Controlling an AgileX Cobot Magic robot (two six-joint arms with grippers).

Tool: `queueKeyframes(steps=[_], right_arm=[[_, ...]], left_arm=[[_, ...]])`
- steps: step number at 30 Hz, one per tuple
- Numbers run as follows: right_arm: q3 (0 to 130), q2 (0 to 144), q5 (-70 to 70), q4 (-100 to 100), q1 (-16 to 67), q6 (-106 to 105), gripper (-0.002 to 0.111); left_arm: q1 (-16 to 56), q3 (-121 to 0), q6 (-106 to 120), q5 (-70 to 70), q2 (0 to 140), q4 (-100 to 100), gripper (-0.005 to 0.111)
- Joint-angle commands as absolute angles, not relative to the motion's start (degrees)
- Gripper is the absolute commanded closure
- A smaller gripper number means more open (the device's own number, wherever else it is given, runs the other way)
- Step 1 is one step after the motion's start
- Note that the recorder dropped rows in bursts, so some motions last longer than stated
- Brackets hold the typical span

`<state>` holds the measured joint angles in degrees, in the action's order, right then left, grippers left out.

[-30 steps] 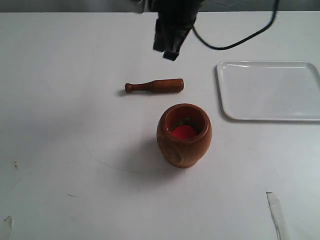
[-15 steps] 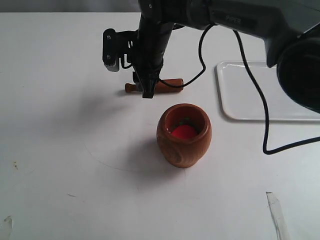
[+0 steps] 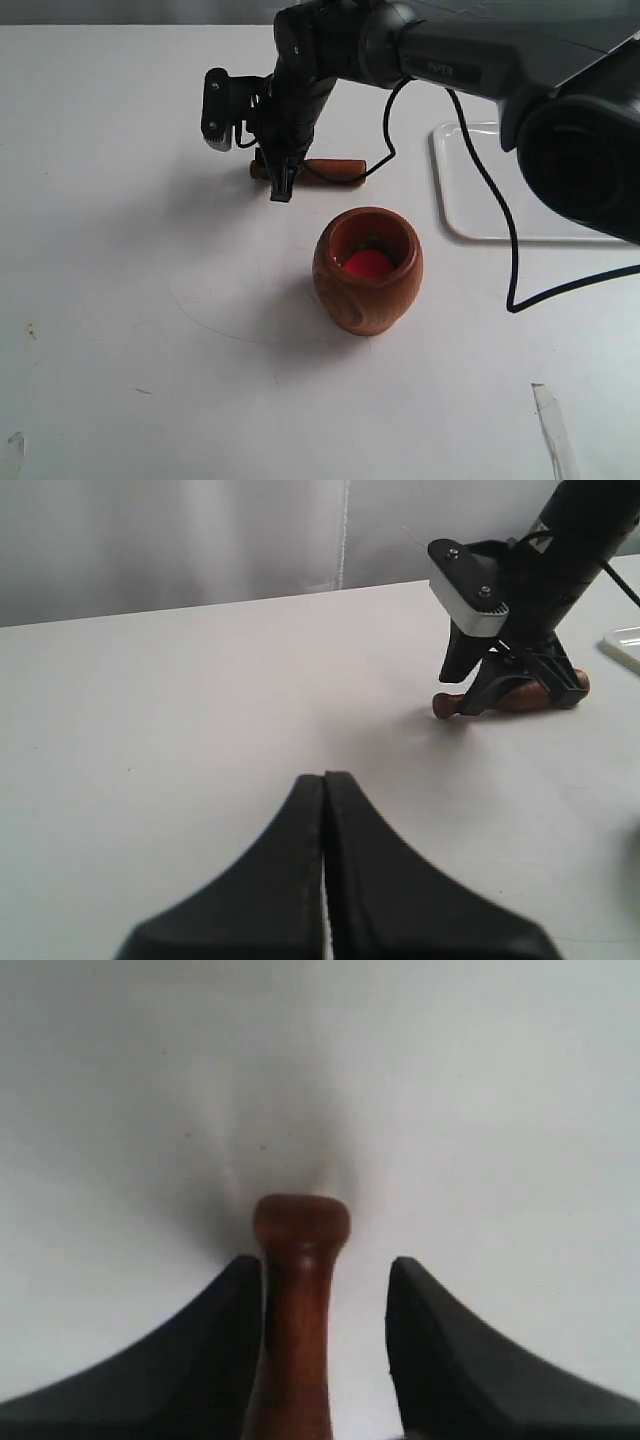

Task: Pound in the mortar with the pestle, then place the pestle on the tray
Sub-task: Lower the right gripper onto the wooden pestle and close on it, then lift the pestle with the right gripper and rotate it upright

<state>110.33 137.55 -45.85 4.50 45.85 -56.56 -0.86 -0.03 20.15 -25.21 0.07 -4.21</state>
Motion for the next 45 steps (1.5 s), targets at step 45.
queueKeyframes(steps=[45], right_arm=[[109.5,121.9,-30.6,-3.9,45.8,-30.5,0.108]], left_arm=[[-0.4,0.0,19.7,-25.0,0.0,-3.8,0.107]])
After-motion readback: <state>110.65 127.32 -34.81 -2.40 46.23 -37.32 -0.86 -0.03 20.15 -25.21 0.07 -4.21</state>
